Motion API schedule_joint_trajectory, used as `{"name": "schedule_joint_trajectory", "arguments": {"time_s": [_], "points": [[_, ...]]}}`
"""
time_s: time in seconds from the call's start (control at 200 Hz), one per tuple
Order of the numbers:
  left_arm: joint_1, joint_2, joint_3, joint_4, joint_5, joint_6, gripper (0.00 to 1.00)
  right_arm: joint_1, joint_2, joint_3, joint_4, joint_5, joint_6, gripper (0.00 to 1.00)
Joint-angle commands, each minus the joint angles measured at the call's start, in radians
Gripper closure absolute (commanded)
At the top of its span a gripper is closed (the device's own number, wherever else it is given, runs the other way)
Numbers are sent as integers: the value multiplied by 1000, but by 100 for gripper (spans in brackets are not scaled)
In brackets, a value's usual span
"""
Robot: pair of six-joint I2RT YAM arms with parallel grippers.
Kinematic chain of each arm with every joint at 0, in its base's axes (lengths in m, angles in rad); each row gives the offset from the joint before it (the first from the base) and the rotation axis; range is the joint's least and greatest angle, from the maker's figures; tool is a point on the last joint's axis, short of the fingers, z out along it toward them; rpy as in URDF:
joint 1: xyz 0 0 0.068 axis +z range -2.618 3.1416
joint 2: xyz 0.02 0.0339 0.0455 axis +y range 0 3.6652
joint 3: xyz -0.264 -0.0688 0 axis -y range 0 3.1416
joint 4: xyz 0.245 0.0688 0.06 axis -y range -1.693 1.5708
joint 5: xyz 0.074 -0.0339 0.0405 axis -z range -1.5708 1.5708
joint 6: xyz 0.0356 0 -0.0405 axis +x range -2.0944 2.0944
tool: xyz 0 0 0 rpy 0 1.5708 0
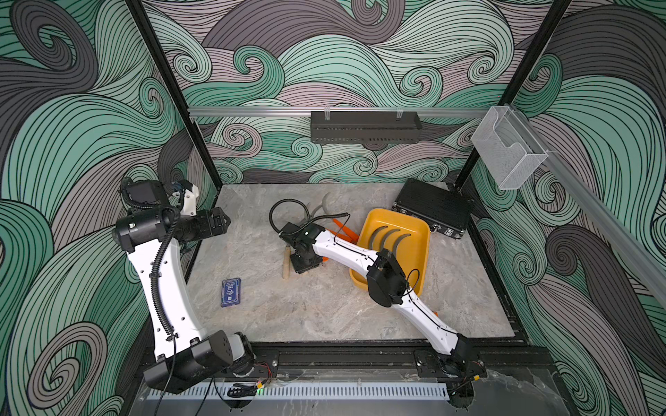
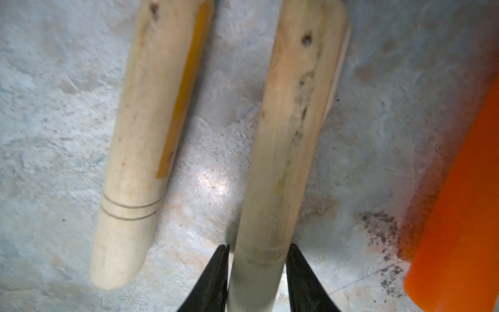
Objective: Put small sickles into storage boxes
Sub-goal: Pick up the sickle at the center of the board.
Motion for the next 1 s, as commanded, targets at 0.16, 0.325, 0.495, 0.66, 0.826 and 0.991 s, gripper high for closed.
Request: {"name": "schedule_joint_trajectory", "arguments": {"time_s": [0.16, 0.325, 0.495, 0.66, 0.826, 0.991], "points": [[5, -21, 17, -13, 31, -1, 3, -15, 14, -27, -31, -15, -1, 68], [5, -32, -2, -8, 47, 0, 3, -31, -7, -71, -35, -24, -2, 72], [4, -31, -17, -4, 61, 1, 3, -42, -36, -113, -44, -12, -5, 76], [5, -24, -14, 7, 79, -4, 3, -43, -64, -133, -51, -10, -11, 82], [5, -19, 0, 10, 93, -10, 3, -46, -108, -144, -57, -31, -31, 89], [5, -20, 3, 7, 103, -10, 3, -51, -164, -181, -63, -52, -52, 93]]}}
